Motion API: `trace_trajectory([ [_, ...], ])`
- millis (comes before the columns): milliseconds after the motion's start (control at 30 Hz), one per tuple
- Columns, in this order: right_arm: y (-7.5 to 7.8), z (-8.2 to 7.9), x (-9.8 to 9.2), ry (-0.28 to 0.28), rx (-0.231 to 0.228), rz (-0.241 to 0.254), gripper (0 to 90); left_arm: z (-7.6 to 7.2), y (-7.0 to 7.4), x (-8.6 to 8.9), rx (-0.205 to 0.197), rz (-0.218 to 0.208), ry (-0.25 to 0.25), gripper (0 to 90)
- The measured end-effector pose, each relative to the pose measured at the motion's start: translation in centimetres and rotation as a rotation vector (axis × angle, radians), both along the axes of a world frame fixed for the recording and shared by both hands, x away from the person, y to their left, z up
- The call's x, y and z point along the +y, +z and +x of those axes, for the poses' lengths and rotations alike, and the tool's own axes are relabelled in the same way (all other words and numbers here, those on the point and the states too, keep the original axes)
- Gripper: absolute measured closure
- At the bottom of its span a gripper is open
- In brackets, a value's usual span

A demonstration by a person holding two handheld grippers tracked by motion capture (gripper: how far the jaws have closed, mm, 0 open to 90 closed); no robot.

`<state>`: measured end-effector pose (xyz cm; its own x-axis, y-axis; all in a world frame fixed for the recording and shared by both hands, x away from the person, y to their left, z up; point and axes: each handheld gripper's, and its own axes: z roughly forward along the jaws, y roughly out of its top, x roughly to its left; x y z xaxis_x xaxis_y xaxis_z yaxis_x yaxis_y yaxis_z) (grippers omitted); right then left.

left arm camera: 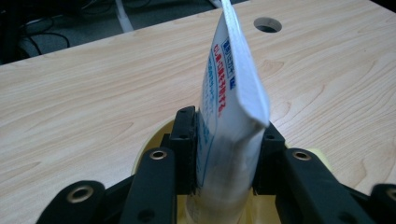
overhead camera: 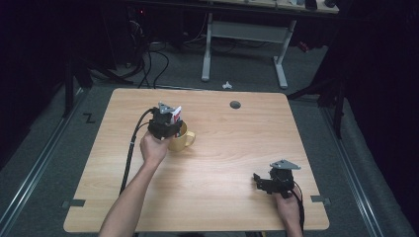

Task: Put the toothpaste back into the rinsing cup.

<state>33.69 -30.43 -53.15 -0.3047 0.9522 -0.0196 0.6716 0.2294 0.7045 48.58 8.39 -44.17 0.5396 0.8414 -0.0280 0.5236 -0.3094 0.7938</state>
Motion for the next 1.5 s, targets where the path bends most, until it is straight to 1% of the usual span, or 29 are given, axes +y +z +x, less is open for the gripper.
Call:
trace_trajectory([
  [67,0.0,0.0,0.0,0.000,0.000,0.000,14.5,0.0,-0.1,-0.1,0.002,0.006,0.001,67.9],
  [267,0.0,0.0,0.0,0.000,0.000,0.000,14.5,0.0,-0.2,-0.2,0.003,0.002,-0.003,67.8],
  [433,0.0,0.0,0.0,0.000,0.000,0.001,14.4,0.1,-0.4,-0.3,0.015,0.020,-0.006,67.7],
  [600,0.0,0.0,0.0,0.000,0.001,0.002,14.4,0.1,-0.3,-0.2,0.020,0.014,-0.009,67.6],
  [833,0.0,0.0,0.0,0.000,0.001,0.001,14.4,-0.3,-0.3,-0.3,0.013,0.027,-0.026,66.7],
  [1033,0.0,0.0,0.0,0.001,0.001,0.001,14.4,-0.5,-0.3,0.2,0.019,0.005,-0.015,66.0],
  [1300,0.0,0.0,0.0,0.001,0.001,0.001,14.4,-0.6,-0.6,0.7,0.036,-0.008,-0.008,64.5],
  [1433,0.0,0.0,0.0,0.001,0.001,0.001,14.4,-0.8,-0.8,0.6,0.038,-0.007,-0.015,63.6],
  [1500,0.0,0.0,0.0,0.001,0.001,0.001,14.4,-0.8,-0.8,0.4,0.036,0.006,-0.019,62.9],
])
